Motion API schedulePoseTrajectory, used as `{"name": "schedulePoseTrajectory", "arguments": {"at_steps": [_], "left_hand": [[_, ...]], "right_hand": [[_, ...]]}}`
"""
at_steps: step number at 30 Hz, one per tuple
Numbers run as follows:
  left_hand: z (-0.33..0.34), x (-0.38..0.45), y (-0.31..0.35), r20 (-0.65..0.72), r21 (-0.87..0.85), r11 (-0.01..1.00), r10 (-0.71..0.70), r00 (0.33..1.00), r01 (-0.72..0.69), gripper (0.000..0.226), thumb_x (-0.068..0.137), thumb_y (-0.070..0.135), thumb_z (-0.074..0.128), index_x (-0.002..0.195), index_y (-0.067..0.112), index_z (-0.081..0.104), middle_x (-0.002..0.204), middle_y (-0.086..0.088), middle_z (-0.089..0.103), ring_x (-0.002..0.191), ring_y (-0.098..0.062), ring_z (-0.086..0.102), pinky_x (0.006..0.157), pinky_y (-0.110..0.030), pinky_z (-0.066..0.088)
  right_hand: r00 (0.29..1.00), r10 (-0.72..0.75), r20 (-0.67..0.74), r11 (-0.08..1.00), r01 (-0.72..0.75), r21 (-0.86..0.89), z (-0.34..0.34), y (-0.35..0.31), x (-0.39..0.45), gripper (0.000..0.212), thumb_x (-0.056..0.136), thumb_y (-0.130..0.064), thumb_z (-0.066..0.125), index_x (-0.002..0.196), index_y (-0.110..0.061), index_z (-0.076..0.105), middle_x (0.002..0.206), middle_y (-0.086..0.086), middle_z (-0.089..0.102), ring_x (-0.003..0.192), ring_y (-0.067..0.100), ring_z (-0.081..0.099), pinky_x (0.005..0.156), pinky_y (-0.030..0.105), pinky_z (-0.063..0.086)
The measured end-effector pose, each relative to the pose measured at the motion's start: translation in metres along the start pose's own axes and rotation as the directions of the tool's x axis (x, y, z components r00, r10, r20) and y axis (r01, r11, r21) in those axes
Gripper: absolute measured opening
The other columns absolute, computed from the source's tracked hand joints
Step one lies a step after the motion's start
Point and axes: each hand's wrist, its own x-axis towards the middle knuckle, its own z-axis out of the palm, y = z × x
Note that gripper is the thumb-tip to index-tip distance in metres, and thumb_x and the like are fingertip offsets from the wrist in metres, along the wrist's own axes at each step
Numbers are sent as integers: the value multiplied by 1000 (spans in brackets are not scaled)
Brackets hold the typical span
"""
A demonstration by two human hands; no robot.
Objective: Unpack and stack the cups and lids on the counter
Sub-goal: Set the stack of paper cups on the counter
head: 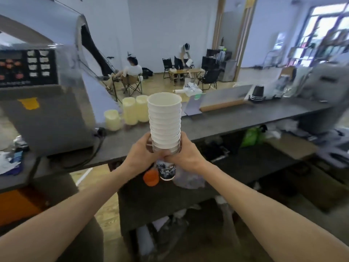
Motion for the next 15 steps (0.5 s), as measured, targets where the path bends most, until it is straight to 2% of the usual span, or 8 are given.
{"name": "schedulePoseTrajectory", "arguments": {"at_steps": [2, 6, 8, 10, 12, 15], "left_hand": [[52, 16, 22, 41, -69, 997, 38, 998, -35, 61, 76, 35, 87, 129, 30, 56, 107, 22, 68, 96, 5, 67, 74, -12, 54], [153, 50, 57, 144, -193, 976, 131, 981, -102, 71, 80, 45, 79, 142, 32, 47, 125, 16, 67, 112, -3, 66, 93, -34, 58], [200, 70, 73, 183, -230, 966, 164, 969, -120, 74, 80, 44, 78, 144, 35, 44, 130, 15, 65, 117, -5, 63, 98, -39, 56], [241, 91, 88, 213, -258, 957, 193, 958, -136, 76, 80, 43, 80, 146, 33, 44, 132, 14, 64, 117, -4, 62, 100, -36, 55], [279, 115, 105, 247, -287, 946, 228, 942, -154, 76, 82, 43, 80, 147, 30, 44, 133, 16, 63, 117, -1, 61, 97, -25, 54], [327, 155, 131, 306, -337, 927, 274, 912, -165, 69, 86, 43, 75, 146, 27, 46, 128, 17, 63, 115, 0, 61, 86, -12, 52]], "right_hand": [[994, 46, -99, 999, -49, -19, -46, 21, -11, 90, 64, -37, 90, 138, -28, 40, 121, -9, 64, 111, 14, 64, 97, 44, 56], [940, 96, -327, 993, -112, -29, -123, 61, -34, 98, 59, -51, 87, 143, -28, 40, 125, -11, 65, 112, 12, 65, 97, 41, 55], [906, 131, -403, 988, -153, -24, -161, 81, -40, 101, 56, -56, 85, 142, -31, 40, 123, -14, 64, 111, 11, 65, 98, 43, 55], [884, 142, -446, 982, -183, -52, -198, 99, -40, 98, 60, -54, 86, 143, -32, 39, 123, -15, 64, 112, 12, 65, 99, 43, 55], [864, 137, -485, 975, -203, -86, -236, 116, -37, 94, 66, -52, 86, 144, -31, 39, 121, -20, 62, 112, 9, 64, 100, 40, 54], [826, 121, -550, 971, -214, -108, -290, 135, -24, 79, 69, -47, 89, 134, -37, 45, 109, -32, 58, 100, -10, 60, 94, 23, 53]]}}
